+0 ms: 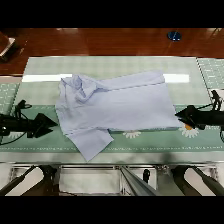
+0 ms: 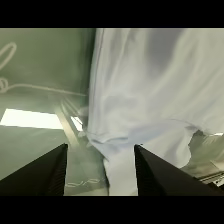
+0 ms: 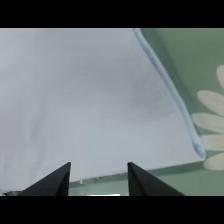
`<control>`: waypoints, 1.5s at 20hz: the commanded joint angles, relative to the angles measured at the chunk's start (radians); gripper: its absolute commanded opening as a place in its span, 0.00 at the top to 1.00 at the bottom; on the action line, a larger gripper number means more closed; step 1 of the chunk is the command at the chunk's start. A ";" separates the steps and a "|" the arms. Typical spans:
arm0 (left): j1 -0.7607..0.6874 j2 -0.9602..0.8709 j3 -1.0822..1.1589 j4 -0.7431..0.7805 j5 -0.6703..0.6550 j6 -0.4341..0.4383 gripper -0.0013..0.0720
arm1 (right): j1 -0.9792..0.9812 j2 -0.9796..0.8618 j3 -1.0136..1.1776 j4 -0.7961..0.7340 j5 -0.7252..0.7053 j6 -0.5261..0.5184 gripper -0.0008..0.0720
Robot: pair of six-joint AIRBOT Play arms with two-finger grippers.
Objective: Fold the shirts.
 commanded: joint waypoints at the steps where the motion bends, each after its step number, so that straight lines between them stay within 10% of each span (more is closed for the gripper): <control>1: 0.005 0.014 -0.125 -0.035 0.066 -0.016 0.29 | -0.005 0.069 -0.099 0.100 -0.020 -0.052 0.42; 10: -0.241 0.014 -0.164 -0.234 0.370 -0.060 0.30 | -0.005 0.069 -0.099 0.130 -0.017 -0.018 0.42; 13: -0.259 0.014 -0.159 -0.241 0.380 -0.048 0.96 | -0.006 0.068 -0.099 -0.002 -0.030 0.037 0.42; 16: -0.259 0.014 -0.156 -0.241 0.371 -0.031 0.96 | -0.006 0.054 -0.099 -0.335 -0.023 0.282 0.42; 30: -0.262 0.014 -0.156 -0.241 0.372 -0.031 0.96 | -0.006 -0.224 0.092 -0.228 -0.045 0.177 0.42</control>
